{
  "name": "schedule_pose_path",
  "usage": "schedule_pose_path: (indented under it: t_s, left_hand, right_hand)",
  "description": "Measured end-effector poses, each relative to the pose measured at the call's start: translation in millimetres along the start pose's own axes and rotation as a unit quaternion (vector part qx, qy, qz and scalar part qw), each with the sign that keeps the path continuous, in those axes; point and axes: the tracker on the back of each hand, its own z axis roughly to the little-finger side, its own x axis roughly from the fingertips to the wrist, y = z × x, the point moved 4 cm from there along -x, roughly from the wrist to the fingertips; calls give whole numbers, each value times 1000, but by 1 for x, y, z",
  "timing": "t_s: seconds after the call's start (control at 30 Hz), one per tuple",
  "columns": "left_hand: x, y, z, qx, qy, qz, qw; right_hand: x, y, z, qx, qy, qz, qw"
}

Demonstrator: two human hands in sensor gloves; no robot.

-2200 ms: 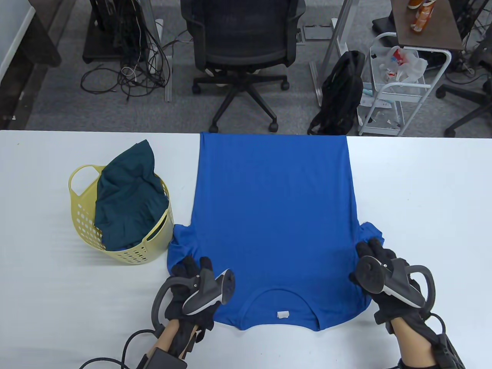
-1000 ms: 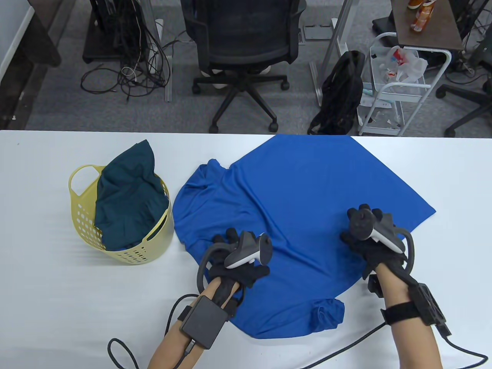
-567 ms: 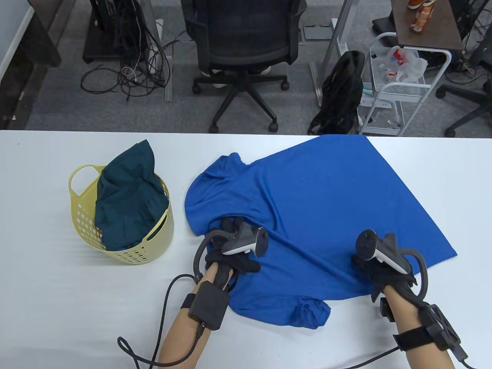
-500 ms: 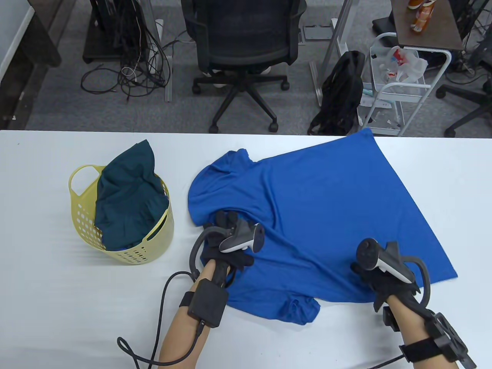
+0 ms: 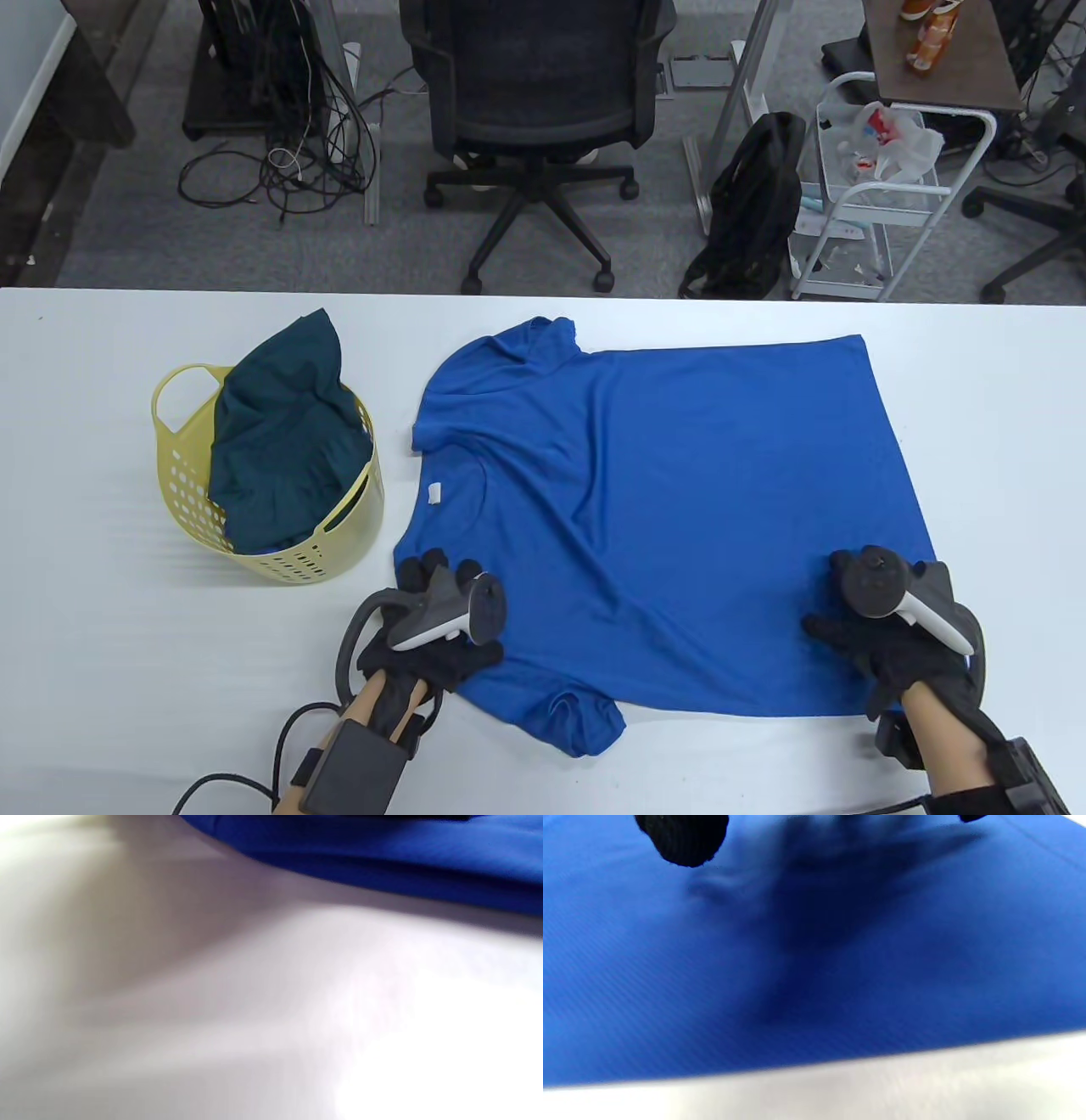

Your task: Fold and stack clothes and towels from laundry basket

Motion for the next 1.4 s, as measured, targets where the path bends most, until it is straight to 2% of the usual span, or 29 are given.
schedule_pose_path:
  t_s: [0.13, 0.33, 0.4, 0.47, 0.5, 0.57, 0.67, 0.77, 0.87, 1.1, 1.4]
  left_hand:
    - [23, -7, 4, -71, 14, 7, 997]
    - [41, -10, 12, -87, 41, -10, 995]
    - [44, -3, 21, -85, 51, -19, 995]
    - [50, 8, 37, -50, 61, -80, 994]
    - [54, 14, 51, -18, 70, -124, 990]
    - [63, 19, 74, 0, 96, -177, 980]
    - [68, 12, 97, 2, 113, -211, 971]
    - [64, 6, 107, 12, 118, -210, 970]
    - [62, 6, 108, 28, 110, -219, 969]
    - [53, 2, 100, 22, 93, -205, 974]
    - [45, -3, 94, -3, 108, -191, 976]
  right_hand:
    - [0, 6, -3, 12, 0, 15, 1000]
    - [14, 10, -17, 47, -24, 17, 998]
    - [22, 5, -15, 43, -25, 20, 999]
    - [34, -7, -10, 22, -20, 53, 998]
    - [40, -13, -6, 17, -13, 77, 997]
    - [55, -27, 8, 17, 21, 136, 990]
    - [56, -28, 31, -10, 70, 164, 984]
    - [50, -22, 45, -16, 110, 148, 983]
    - [45, -19, 56, -9, 150, 154, 977]
    - [44, -17, 63, -21, 166, 152, 974]
    - [40, -12, 70, -13, 192, 158, 969]
